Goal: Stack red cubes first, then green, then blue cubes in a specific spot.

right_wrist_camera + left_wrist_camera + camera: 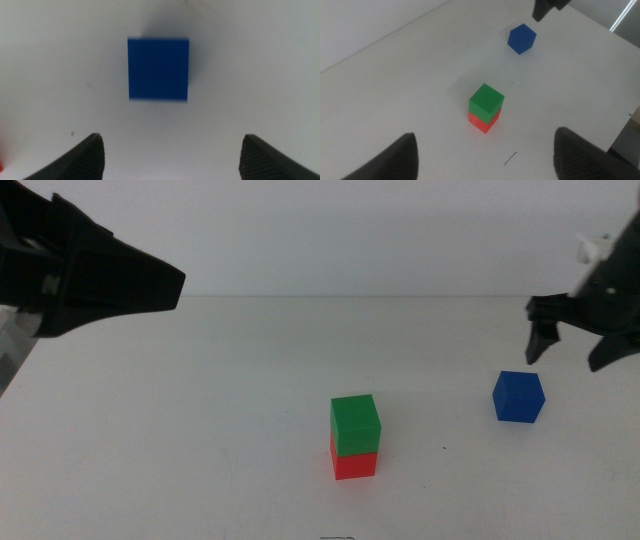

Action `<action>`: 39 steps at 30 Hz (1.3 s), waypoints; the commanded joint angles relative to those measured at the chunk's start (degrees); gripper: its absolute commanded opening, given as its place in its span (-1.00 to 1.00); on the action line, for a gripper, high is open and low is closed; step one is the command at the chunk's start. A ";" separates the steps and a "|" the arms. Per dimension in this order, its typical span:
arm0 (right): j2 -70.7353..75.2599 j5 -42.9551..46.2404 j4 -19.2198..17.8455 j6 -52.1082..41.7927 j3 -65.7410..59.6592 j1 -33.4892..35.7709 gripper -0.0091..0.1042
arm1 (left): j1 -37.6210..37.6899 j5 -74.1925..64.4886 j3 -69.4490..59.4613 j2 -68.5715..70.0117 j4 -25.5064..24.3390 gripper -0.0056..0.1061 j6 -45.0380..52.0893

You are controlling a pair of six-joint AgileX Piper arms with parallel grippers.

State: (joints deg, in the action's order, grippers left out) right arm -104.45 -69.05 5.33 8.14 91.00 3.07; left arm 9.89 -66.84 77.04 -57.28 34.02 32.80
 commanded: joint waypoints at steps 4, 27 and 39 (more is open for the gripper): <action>-3.14 -0.82 -2.15 0.90 7.07 1.51 0.47 | 0.07 2.87 1.32 0.24 2.15 0.73 -0.24; -14.12 2.26 -2.25 2.82 8.76 2.45 0.45 | 0.07 2.87 1.32 0.24 2.08 0.73 -0.24; -13.81 2.82 -6.55 3.42 8.29 2.71 -0.87 | 0.07 2.87 1.32 0.24 2.08 0.73 -0.24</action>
State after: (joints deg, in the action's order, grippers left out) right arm -122.75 -66.22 0.00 12.15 97.96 5.62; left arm 9.89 -66.84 77.04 -57.28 33.83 32.85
